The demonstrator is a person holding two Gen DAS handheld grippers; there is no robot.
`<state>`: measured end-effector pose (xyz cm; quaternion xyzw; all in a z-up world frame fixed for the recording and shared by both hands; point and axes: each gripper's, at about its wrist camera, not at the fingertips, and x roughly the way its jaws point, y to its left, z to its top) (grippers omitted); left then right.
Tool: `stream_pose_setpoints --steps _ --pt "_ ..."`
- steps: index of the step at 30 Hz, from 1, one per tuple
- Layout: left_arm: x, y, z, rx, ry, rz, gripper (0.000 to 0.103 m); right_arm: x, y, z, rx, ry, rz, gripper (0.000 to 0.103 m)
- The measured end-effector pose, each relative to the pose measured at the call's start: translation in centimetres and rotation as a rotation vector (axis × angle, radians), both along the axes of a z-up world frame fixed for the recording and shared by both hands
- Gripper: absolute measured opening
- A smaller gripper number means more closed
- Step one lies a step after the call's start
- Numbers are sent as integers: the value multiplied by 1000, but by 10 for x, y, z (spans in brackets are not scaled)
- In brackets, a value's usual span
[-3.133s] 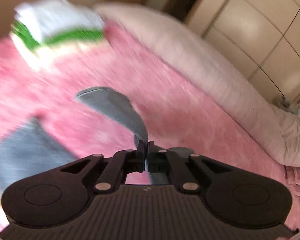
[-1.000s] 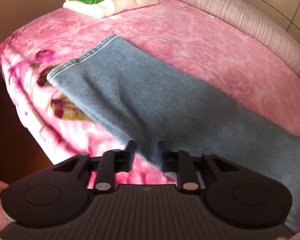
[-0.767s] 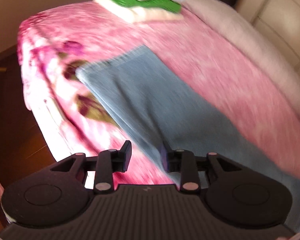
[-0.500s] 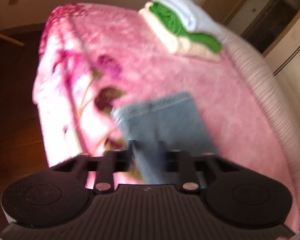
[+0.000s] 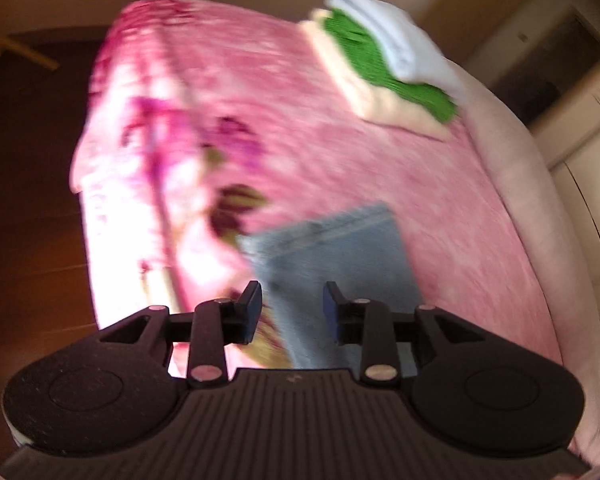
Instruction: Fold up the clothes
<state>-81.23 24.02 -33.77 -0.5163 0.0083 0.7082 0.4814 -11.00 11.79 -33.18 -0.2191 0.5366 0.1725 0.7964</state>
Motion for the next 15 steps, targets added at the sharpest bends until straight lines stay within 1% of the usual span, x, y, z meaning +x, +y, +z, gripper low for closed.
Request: stream_pose_setpoints --steps 2,4,5,6,7,9,11,12,13,15 --pt "-13 -2 -5 -12 -12 45 27 -3 1 -2 -7 -13 4 43" --pt "-15 9 -8 3 -19 13 26 -6 2 -4 -15 -27 9 43" --pt "-11 13 -6 5 -2 -5 24 -8 3 -5 -19 -33 13 43" --pt "-7 17 -4 7 16 -23 16 -9 4 -6 -23 -39 18 43" --pt "-3 21 -2 8 34 -42 1 -9 4 -7 -28 -44 25 43" --pt "17 23 14 38 163 -130 1 -10 5 -7 -36 -50 39 44" --pt "44 25 28 98 300 -281 1 -10 5 -8 -37 -50 42 44" --pt "54 26 31 112 327 -344 1 -10 6 -8 -37 -50 42 44" --pt "59 27 31 112 337 -372 1 -10 6 -9 -38 -51 41 45" --pt "57 29 26 97 336 -327 0 -10 6 -9 -40 -55 37 45"
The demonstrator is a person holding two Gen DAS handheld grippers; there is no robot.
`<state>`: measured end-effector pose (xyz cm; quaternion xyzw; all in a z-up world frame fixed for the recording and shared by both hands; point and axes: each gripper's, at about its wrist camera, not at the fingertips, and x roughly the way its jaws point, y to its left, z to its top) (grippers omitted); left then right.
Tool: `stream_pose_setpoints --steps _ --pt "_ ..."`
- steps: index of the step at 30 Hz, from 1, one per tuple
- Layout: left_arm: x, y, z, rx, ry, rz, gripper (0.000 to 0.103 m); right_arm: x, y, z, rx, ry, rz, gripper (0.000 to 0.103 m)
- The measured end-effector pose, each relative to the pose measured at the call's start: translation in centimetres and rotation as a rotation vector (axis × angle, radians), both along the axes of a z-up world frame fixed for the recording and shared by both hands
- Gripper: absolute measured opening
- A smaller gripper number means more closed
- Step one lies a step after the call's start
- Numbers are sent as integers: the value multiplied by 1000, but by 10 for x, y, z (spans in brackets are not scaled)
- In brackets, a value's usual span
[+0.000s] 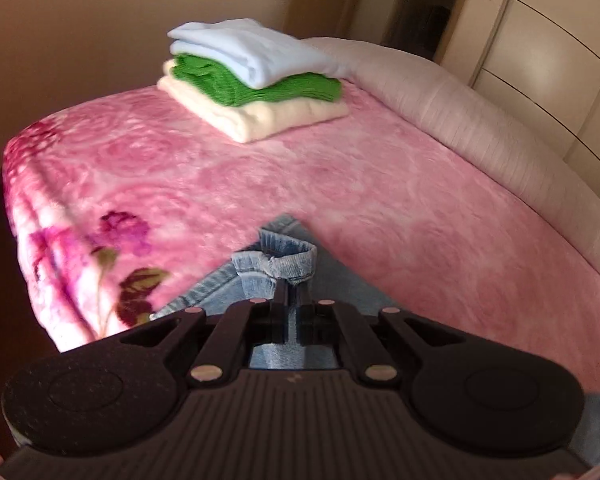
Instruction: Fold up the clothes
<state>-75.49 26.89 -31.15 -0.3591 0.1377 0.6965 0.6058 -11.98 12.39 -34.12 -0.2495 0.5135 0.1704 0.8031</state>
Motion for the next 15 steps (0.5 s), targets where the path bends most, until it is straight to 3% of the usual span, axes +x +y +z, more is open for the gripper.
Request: stream_pose_setpoints --steps 3,4,7,11,15 --pt "-30 -5 -21 -53 -30 164 0 -1 0 0 -5 -7 7 45" --pt "-42 -6 -35 -106 -36 186 0 -1 0 0 -5 -8 12 46" --pt "-44 -13 -54 -124 44 88 3 1 -3 0 7 -4 17 47" --pt "-47 -8 -43 -155 54 67 8 5 -10 5 19 16 18 50" --pt "-39 -2 -7 -120 222 124 8 4 -21 18 21 -26 17 50"
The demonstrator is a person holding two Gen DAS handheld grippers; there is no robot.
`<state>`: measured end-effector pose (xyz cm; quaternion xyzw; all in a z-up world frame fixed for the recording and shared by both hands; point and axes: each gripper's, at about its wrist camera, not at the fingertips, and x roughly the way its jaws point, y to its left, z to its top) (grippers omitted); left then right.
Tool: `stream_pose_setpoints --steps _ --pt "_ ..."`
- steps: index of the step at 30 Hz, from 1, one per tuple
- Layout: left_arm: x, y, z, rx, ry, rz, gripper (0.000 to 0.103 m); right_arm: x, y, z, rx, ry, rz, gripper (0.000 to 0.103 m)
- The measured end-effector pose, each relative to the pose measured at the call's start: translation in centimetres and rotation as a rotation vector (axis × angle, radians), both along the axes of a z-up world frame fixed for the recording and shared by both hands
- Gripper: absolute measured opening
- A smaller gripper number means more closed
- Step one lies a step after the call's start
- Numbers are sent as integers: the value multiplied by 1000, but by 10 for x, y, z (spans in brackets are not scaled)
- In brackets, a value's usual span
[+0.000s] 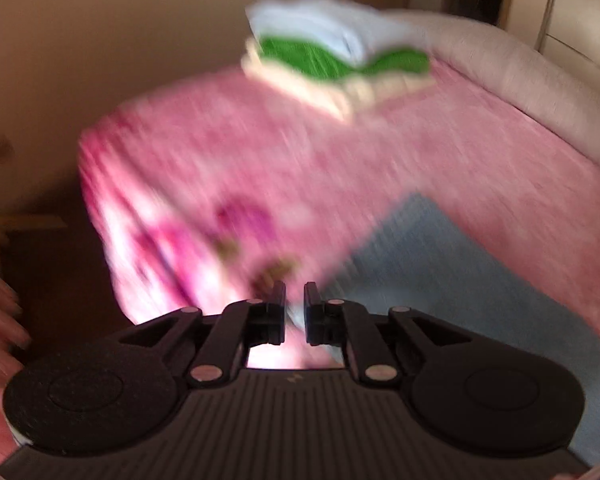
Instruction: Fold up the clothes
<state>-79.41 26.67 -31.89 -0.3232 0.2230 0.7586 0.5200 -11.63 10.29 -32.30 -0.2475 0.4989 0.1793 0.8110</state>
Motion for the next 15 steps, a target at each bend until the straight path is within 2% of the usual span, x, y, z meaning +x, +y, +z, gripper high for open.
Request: stream_pose_setpoints --steps 2,3,5,8,11,15 --pt "1 7 15 15 -2 47 7 -7 -8 10 47 -46 33 50" --pt "5 10 18 24 -39 17 7 -11 -12 13 67 -48 60 50" --pt "34 24 16 -6 -116 -168 7 -18 -17 11 101 -29 116 50" --pt "99 43 -3 -141 -179 -449 7 -25 -26 -3 114 20 175 50" --pt "173 55 -14 -245 -280 -665 8 -20 -38 -11 99 48 156 50" --pt "272 61 -13 -305 -316 -907 11 6 -49 8 157 48 158 50"
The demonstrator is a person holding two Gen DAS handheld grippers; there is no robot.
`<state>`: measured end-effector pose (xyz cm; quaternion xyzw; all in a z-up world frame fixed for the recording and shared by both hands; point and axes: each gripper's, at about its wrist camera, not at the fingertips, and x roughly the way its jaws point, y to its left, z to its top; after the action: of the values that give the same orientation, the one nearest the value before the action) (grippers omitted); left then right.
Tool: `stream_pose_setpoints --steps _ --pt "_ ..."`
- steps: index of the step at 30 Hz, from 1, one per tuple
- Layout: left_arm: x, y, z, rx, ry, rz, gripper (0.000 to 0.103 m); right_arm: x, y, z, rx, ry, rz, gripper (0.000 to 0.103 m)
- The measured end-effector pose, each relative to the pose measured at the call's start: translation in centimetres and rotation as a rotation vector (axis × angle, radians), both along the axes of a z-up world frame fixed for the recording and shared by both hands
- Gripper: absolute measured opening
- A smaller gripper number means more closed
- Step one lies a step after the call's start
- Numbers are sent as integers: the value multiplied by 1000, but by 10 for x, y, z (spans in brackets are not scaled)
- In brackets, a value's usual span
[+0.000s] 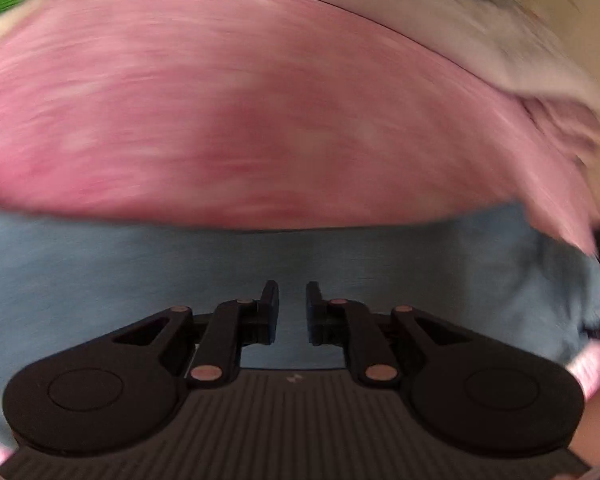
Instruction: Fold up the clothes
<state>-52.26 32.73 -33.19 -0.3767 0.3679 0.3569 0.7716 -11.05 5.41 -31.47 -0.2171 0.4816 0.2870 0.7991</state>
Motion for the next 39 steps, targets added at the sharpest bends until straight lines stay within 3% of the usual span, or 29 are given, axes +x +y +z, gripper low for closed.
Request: stream_pose_setpoints --steps 4,6,9,14,18,22,23,24,25,26,27,28,31,36,39 --pt "79 2 8 13 -37 -165 18 51 -3 19 62 -6 7 50" --pt "117 5 12 25 -48 -215 27 76 0 30 88 -26 24 50" --pt "173 10 18 44 -68 -292 29 117 4 38 129 -35 67 51" --pt "255 16 21 61 -94 -443 37 178 17 25 177 111 154 55" --pt "303 27 7 -8 -58 -548 40 203 20 12 222 284 206 56" --pt "327 40 -17 -192 -52 -635 38 219 18 2 287 416 246 56" --pt "330 42 -21 -230 -65 -640 37 220 17 0 303 441 259 55" --pt "333 44 -25 -269 -78 -644 31 219 16 -1 317 451 277 52" --pt "335 46 -27 -281 -84 -635 24 219 16 0 328 441 301 34" --pt "337 47 -29 -287 -92 -623 9 218 15 1 338 420 325 21" --pt "338 48 -31 -293 -100 -611 2 217 13 2 346 407 347 20" --pt "340 49 -32 -298 -108 -600 2 216 12 2 352 395 367 17" --pt "336 43 -32 -198 -91 -538 1 210 8 5 354 342 400 15" --pt "323 38 -57 -131 -105 -380 3 205 1 -34 286 283 285 12" --pt "329 29 -52 -66 -67 -384 7 198 10 -28 268 242 269 13"
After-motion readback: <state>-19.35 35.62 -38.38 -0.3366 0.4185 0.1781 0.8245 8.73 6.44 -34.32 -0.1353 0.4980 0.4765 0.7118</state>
